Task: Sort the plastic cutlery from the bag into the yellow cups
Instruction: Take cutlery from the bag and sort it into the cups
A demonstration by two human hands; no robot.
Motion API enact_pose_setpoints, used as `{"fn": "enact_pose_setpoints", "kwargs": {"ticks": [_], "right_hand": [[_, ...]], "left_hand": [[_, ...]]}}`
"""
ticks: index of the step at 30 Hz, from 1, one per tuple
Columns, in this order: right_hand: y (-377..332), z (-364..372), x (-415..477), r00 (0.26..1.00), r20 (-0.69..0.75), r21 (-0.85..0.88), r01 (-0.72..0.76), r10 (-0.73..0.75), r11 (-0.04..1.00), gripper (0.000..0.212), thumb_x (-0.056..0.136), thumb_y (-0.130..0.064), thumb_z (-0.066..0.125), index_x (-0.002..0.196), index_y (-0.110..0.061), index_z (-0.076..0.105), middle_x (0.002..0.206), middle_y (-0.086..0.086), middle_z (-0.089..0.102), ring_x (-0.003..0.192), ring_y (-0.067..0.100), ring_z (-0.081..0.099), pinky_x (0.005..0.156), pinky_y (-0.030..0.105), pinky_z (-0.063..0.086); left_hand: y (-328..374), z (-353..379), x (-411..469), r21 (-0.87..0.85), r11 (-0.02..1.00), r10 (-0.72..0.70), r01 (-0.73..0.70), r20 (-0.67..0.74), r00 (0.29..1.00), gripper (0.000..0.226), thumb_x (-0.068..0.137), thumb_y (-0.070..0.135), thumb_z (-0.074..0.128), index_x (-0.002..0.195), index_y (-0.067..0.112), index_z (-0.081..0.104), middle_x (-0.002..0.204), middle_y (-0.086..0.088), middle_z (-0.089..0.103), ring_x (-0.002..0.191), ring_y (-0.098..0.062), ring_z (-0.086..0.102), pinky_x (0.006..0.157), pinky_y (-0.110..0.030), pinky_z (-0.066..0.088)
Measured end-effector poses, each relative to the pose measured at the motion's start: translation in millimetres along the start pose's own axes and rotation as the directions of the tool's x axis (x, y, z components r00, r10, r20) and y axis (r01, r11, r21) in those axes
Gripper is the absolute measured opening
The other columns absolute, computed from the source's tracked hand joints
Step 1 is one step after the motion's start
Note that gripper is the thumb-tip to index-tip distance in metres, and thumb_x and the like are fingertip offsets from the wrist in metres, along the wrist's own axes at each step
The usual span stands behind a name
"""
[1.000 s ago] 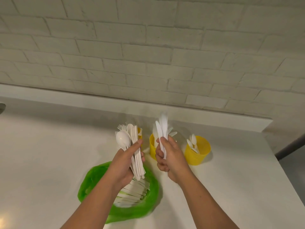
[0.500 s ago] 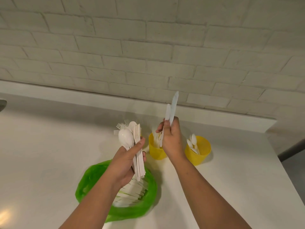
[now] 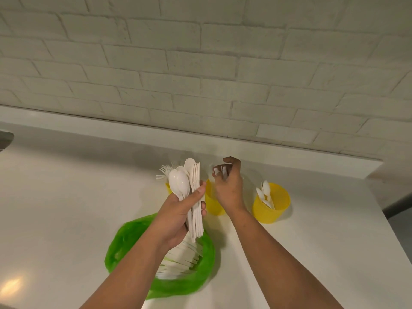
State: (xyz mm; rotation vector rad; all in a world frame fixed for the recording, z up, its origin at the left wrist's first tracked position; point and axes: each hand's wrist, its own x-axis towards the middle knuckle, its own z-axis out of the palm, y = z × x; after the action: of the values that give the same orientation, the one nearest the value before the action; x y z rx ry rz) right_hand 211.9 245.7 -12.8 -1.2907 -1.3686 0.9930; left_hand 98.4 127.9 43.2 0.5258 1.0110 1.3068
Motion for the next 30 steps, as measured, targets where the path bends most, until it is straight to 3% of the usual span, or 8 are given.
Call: {"fn": "enact_pose_setpoints", "kwargs": {"ticks": [5, 9, 11, 13, 15, 19, 24, 30], "right_hand": [[-1, -3, 2, 1.0, 0.001, -0.02, 0.0, 0.0, 1.0, 0.035, 0.092, 0.001, 0.058, 0.115, -0.024, 0.048, 0.107, 0.0, 0.068, 0.106, 0.013, 0.066, 0.087, 0.017, 0.051], [-19, -9, -7, 0.967, -0.058, -0.235, 0.23, -0.25, 0.944, 0.037, 0.086, -0.001, 0.059, 0.119, -0.017, 0.059, 0.117, -0.005, 0.063, 0.112, 0.013, 0.057, 0.095, 0.023, 0.045], [-32, -15, -15, 0.945, -0.109, -0.196, 0.285, -0.31, 0.938, 0.03, 0.087, -0.003, 0.059, 0.113, -0.017, 0.064, 0.111, -0.008, 0.062, 0.105, 0.011, 0.058, 0.089, 0.021, 0.045], [-43, -21, -28, 0.975, -0.061, -0.031, 0.211, -0.213, 0.977, 0.019, 0.091, -0.006, 0.06, 0.103, -0.019, 0.067, 0.097, -0.006, 0.066, 0.084, 0.006, 0.06, 0.077, 0.021, 0.048], [-48, -24, -46, 0.991, 0.133, 0.086, 0.016, -0.027, 0.996, 0.009, 0.093, -0.019, 0.062, 0.096, -0.026, 0.067, 0.085, -0.008, 0.066, 0.071, 0.007, 0.059, 0.071, 0.027, 0.049], [-45, -26, -85, 0.91, 0.404, 0.102, -0.144, 0.091, 0.984, 0.015, 0.09, -0.034, 0.068, 0.103, -0.029, 0.061, 0.079, -0.008, 0.056, 0.067, 0.01, 0.055, 0.065, 0.035, 0.05], [-35, -33, -98, 0.919, 0.377, -0.036, -0.106, 0.112, 0.994, 0.031, 0.093, -0.024, 0.073, 0.117, -0.033, 0.054, 0.089, -0.006, 0.056, 0.06, 0.001, 0.052, 0.06, 0.019, 0.046], [-27, -39, -94, 0.91, 0.387, 0.023, -0.173, 0.151, 0.985, 0.03, 0.089, -0.03, 0.074, 0.116, -0.039, 0.063, 0.102, 0.004, 0.072, 0.089, 0.023, 0.074, 0.081, 0.046, 0.062]], "left_hand": [[1, -3, 0, -0.016, 1.0, -0.019, 0.019, 0.007, 1.0, 0.039, 0.087, 0.023, 0.076, 0.123, 0.01, 0.07, 0.08, -0.002, 0.057, 0.071, -0.016, 0.055, 0.064, -0.028, 0.055], [2, -5, 0, 0.012, 1.0, -0.011, 0.011, 0.016, 1.0, 0.041, 0.086, 0.023, 0.076, 0.124, 0.009, 0.069, 0.08, -0.001, 0.057, 0.07, -0.016, 0.055, 0.065, -0.028, 0.054], [2, -5, 0, 0.034, 0.999, 0.0, -0.001, 0.013, 1.0, 0.043, 0.087, 0.025, 0.075, 0.127, 0.01, 0.068, 0.08, -0.001, 0.057, 0.07, -0.016, 0.056, 0.066, -0.028, 0.054], [2, -5, 1, 0.035, 0.999, 0.005, -0.005, 0.001, 1.0, 0.044, 0.087, 0.028, 0.074, 0.126, 0.011, 0.068, 0.079, -0.001, 0.057, 0.07, -0.016, 0.056, 0.066, -0.028, 0.054], [2, -3, 1, 0.04, 0.999, 0.016, -0.015, -0.011, 1.0, 0.04, 0.088, 0.03, 0.073, 0.124, 0.013, 0.07, 0.077, -0.002, 0.058, 0.07, -0.017, 0.057, 0.066, -0.029, 0.054], [-3, 1, 2, 0.002, 1.0, 0.029, -0.029, -0.029, 0.999, 0.027, 0.096, 0.024, 0.067, 0.12, 0.013, 0.071, 0.098, -0.013, 0.075, 0.092, -0.029, 0.072, 0.074, -0.039, 0.06], [-13, -1, 2, 0.066, 0.998, 0.027, -0.022, -0.074, 0.997, 0.032, 0.095, 0.02, 0.07, 0.124, 0.007, 0.071, 0.112, -0.02, 0.076, 0.107, -0.035, 0.073, 0.091, -0.046, 0.059], [-17, -5, -2, 0.093, 0.996, -0.009, 0.015, -0.073, 0.997, 0.024, 0.094, 0.014, 0.07, 0.116, 0.005, 0.074, 0.111, -0.024, 0.075, 0.102, -0.038, 0.074, 0.087, -0.051, 0.061]]}}
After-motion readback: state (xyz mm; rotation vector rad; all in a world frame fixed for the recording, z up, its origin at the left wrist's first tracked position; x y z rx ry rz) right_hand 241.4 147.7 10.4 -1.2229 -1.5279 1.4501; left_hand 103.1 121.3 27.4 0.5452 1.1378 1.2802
